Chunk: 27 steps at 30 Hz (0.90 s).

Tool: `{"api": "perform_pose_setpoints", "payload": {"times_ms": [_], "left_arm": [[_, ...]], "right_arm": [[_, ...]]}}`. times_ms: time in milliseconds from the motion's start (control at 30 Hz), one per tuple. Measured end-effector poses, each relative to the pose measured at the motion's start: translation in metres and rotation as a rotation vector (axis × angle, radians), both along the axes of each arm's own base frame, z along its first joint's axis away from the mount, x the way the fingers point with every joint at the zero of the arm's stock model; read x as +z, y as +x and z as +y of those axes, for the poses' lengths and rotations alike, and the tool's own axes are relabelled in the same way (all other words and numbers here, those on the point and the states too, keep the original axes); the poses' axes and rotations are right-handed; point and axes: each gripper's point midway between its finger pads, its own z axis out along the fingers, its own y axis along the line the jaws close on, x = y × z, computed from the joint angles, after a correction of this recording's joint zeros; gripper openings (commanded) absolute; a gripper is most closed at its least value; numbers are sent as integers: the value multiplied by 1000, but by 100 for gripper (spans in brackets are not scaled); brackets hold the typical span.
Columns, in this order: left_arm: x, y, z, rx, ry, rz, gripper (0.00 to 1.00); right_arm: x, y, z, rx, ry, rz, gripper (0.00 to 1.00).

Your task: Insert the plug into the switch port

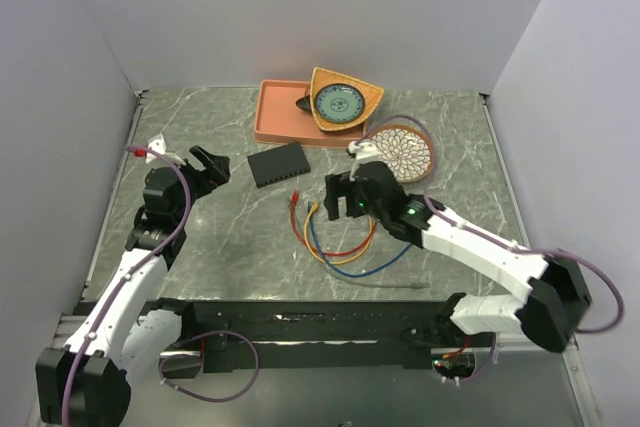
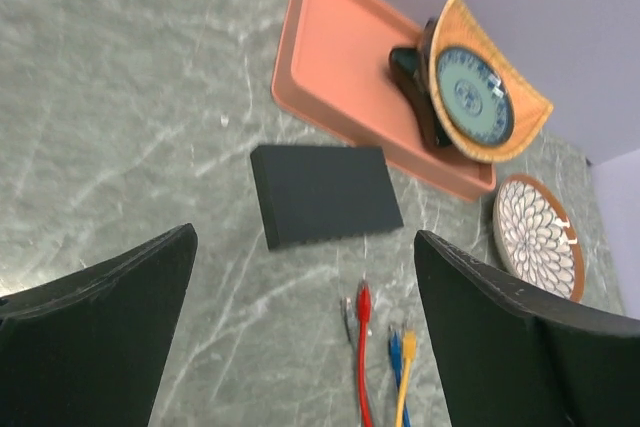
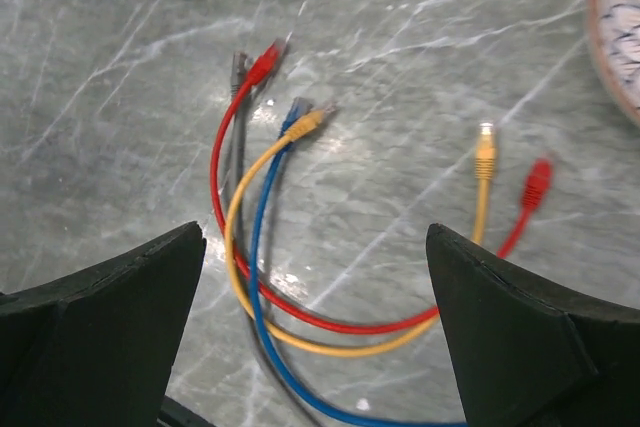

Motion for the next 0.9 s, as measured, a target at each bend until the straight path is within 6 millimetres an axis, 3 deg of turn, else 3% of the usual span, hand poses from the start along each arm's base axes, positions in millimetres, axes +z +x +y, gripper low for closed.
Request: {"api": "perform_pose_setpoints", "payload": {"times_ms": [200, 367, 400, 433, 467, 733, 800, 900], "left_arm": [[-41, 5, -10, -29, -34, 154, 96], [-62, 6, -17, -62, -26, 246, 96], [-61, 7, -17, -66, -26, 249, 96], [-61, 7, -19, -72, -28, 251, 96], [-59, 8, -20, -77, -29, 251, 96], [-53, 10, -26, -110, -40, 244, 96], [-54, 10, -27, -113, -41, 247, 96], [-55, 10, -27, -118, -42, 249, 96]], "right_arm": [[-39, 11, 47, 19, -43, 128, 99], [-76, 20, 86, 29, -70, 242, 82], [-83, 19, 90, 32, -71, 263, 75], [-90, 17, 92, 33, -74, 286, 60], [-97, 15, 93, 32, -75, 307, 57], [-127, 1, 102, 32, -61, 422, 54], [-132, 0, 103, 33, -61, 436, 49], [-138, -1, 104, 27, -61, 451, 33]]}}
